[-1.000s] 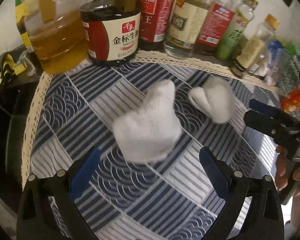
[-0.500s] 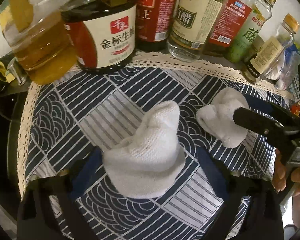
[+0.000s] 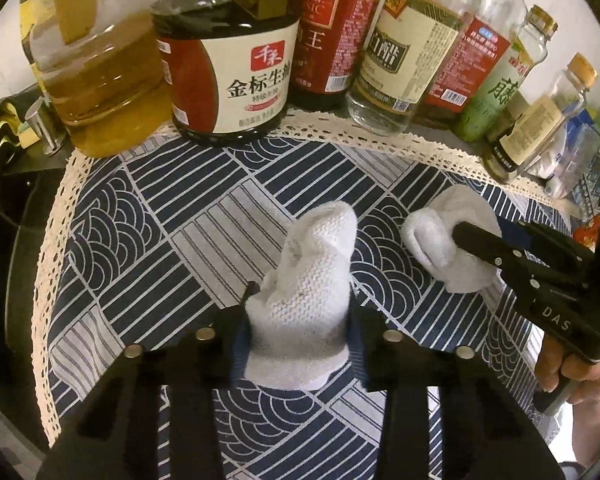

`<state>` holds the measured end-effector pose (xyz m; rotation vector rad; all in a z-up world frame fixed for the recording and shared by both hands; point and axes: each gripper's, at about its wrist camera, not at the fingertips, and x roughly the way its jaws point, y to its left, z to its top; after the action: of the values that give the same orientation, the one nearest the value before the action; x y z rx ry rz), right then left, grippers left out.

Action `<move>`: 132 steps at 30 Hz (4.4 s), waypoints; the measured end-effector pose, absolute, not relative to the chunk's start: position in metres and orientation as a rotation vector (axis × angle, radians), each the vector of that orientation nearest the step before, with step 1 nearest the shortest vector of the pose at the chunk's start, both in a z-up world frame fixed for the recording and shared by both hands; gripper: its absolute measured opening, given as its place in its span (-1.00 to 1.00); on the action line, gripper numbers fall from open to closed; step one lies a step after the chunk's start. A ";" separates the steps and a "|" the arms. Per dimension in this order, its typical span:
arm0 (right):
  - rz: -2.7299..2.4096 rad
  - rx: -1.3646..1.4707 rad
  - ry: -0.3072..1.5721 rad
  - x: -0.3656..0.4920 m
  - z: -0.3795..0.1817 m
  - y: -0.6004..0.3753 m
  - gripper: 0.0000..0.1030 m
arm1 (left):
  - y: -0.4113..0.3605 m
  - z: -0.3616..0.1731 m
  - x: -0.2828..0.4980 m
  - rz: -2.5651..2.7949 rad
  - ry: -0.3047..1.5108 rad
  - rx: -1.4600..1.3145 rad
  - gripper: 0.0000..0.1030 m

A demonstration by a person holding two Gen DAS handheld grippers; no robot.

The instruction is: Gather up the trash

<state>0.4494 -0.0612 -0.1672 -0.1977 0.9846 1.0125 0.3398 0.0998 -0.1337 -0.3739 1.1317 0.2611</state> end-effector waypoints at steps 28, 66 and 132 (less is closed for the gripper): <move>0.886 -0.199 0.913 0.287 -0.088 -0.108 -0.40 | 0.063 -0.075 0.212 0.085 0.959 -0.347 -0.43; 0.723 -0.101 0.935 0.004 -0.070 -0.134 -0.38 | 0.041 -0.085 -0.032 -0.112 0.939 -0.278 -0.43; 0.685 0.066 1.269 -0.002 -0.147 -0.181 0.90 | 0.048 -0.163 -0.065 0.064 1.196 -0.352 0.74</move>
<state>-0.0019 -0.1810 -0.1467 0.0657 1.2687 0.6852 -0.0654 0.0479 -0.1625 -0.3523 1.1957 0.0636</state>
